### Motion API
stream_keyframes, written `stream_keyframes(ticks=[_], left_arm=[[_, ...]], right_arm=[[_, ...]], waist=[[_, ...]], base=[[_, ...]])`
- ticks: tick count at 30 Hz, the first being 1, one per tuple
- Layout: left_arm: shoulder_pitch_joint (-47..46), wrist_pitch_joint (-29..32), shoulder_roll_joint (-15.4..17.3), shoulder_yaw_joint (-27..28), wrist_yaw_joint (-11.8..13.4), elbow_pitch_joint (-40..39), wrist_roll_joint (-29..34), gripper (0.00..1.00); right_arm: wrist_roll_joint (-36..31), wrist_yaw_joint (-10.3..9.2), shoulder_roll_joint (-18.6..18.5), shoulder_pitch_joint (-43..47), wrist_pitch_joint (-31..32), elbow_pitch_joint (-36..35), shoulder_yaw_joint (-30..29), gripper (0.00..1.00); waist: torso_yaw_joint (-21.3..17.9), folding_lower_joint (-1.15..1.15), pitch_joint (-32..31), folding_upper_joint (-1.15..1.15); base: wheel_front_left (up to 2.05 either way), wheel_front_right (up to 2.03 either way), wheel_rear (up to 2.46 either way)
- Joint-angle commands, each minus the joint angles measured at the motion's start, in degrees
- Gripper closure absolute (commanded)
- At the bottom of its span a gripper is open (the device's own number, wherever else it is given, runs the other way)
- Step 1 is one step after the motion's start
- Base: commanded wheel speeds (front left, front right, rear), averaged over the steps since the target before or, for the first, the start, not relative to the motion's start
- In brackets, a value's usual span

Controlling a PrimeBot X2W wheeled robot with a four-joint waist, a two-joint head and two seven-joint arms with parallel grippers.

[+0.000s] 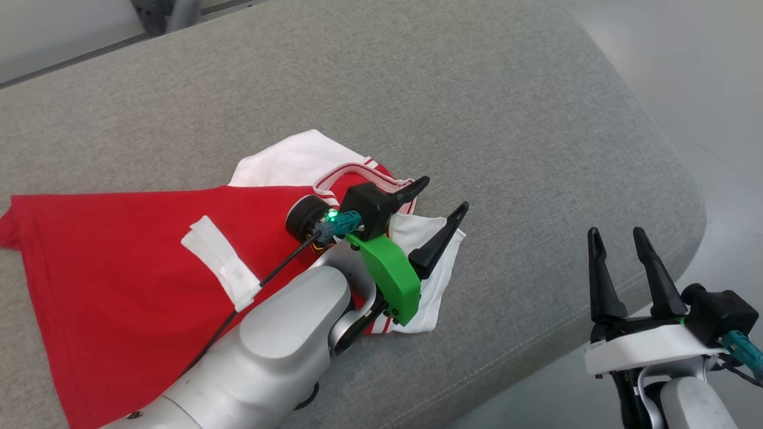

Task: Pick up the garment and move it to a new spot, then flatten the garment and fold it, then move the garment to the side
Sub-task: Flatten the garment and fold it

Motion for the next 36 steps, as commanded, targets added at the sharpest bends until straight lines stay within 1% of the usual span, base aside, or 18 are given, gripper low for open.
stream_keyframes(ticks=[1, 2, 4, 8, 9, 10, 11, 13, 15, 17, 18, 21, 22, 24, 27, 29, 32, 36], left_arm=[[0.05, -1.02, -0.12, 1.12, 0.47, -1.41, -1.14, 0.0], [0.43, -1.41, 0.01, 1.48, 0.6, -2.5, -1.16, 0.0], [1.56, -2.16, 1.05, 2.69, 2.02, -5.14, -1.41, 0.0], [4.98, -3.37, 4.3, 5.89, 7.31, -12.0, -0.27, 0.0], [4.98, -3.37, 4.3, 5.89, 7.31, -12.0, -0.27, 0.0], [6.2, -3.43, 5.34, 6.61, 8.75, -13.82, 0.34, 0.0], [9.41, -3.68, 7.71, 8.63, 11.74, -17.13, 0.5, 0.0], [12.84, -3.85, 10.11, 10.74, 14.11, -19.93, 0.62, 0.0], [16.35, -3.84, 12.77, 13.18, 16.6, -22.24, 2.13, 0.0], [20.73, -3.86, 14.74, 16.28, 18.9, -24.36, 3.97, 0.0], [23.04, -3.87, 15.49, 18.25, 19.85, -25.4, 4.41, 0.0], [29.63, -3.85, 16.92, 24.25, 21.38, -27.98, 6.55, 0.0], [31.8, -3.83, 16.94, 26.41, 21.75, -28.46, 7.3, 0.0], [35.66, -3.84, 16.74, 29.87, 21.25, -29.37, 8.9, 0.0], [40.61, -3.84, 15.58, 35.49, 20.25, -29.93, 11.79, 0.0], [43.47, -3.84, 14.21, 38.91, 19.17, -29.84, 12.94, 0.0], [46.36, -3.84, 12.62, 42.88, 16.52, -29.1, 15.51, 0.0], [48.88, -3.84, 10.95, 46.87, 11.53, -27.21, 18.53, 0.0]], right_arm=[[-0.74, 0.0, -0.06, 0.1, -0.18, -0.73, -0.69, 0.0], [-1.15, 0.0, -0.05, 0.16, -0.18, -1.04, -1.2, 0.0], [-2.02, 0.0, -0.08, 0.11, -0.18, -1.97, -2.1, 0.0], [-4.39, 0.0, -0.06, 0.0, -0.18, -4.08, -3.95, 0.0], [-4.39, 0.0, -0.06, 0.0, -0.18, -4.08, -3.95, 0.0], [-5.0, 0.0, -0.05, 0.07, -0.18, -4.61, -4.43, 0.0], [-6.2, 0.0, -0.09, 0.15, -0.18, -5.6, -5.25, 0.0], [-7.65, 0.0, -0.09, 0.6, -0.18, -6.27, -6.05, 0.0], [-8.87, 0.0, -0.08, 1.27, -0.18, -6.57, -6.81, 0.0], [-10.36, 0.0, -0.1, 1.98, -0.18, -6.65, -7.54, 0.0], [-10.94, 0.0, -0.08, 2.26, -0.18, -6.6, -7.73, 0.0], [-12.3, 0.0, -0.07, 3.4, -0.18, -6.27, -8.94, 0.0], [-12.81, 0.0, -0.07, 3.82, -0.18, -5.97, -9.25, 0.0], [-13.51, 0.0, -0.09, 4.45, -0.18, -5.43, -9.94, 0.0], [-14.17, 0.0, -0.07, 5.56, -0.18, -4.37, -10.56, 0.0], [-14.76, 0.0, -0.07, 6.17, -0.18, -3.6, -10.67, 0.0], [-15.18, 0.0, -0.07, 6.85, -0.18, -2.35, -10.34, 0.0], [-15.26, 0.0, -0.08, 7.63, -0.18, -0.7, -9.3, 0.0]], waist=[[2.97, 0.0, -1.77, 0.0], [3.88, 0.0, -2.23, 0.0], [5.67, 0.0, -3.15, 0.0], [9.24, 0.0, -5.13, 0.0], [9.24, 0.0, -5.13, 0.0], [10.19, 0.0, -5.72, 0.0], [11.88, 0.0, -6.76, 0.0], [13.65, 0.0, -7.95, 0.0], [15.33, 0.0, -9.23, 0.0], [16.95, 0.0, -10.42, 0.0], [17.65, 0.0, -10.84, 0.0], [20.03, 0.0, -11.94, 0.0], [20.78, 0.0, -12.19, 0.0], [22.22, 0.0, -12.61, 0.0], [23.98, 0.0, -13.38, 0.0], [24.95, 0.0, -13.8, 0.0], [26.09, 0.0, -14.34, 0.0], [27.12, 0.0, -15.17, 0.0]], base=[[0.0, 0.0, 0.0], [0.0, 0.0, 0.0], [0.0, 0.0, 0.0], [0.0, 0.0, 0.0], [0.0, 0.0, 0.0], [0.0, 0.0, 0.0], [0.0, 0.0, 0.0], [0.0, 0.0, 0.0], [0.0, 0.0, 0.0], [0.0, 0.0, 0.0], [0.0, 0.0, 0.0], [0.0, 0.0, 0.0], [0.0, 0.0, 0.0], [0.0, 0.0, 0.0], [0.0, 0.0, 0.0], [0.0, 0.0, 0.0], [0.0, 0.0, 0.0], [0.0, 0.0, 0.0]])
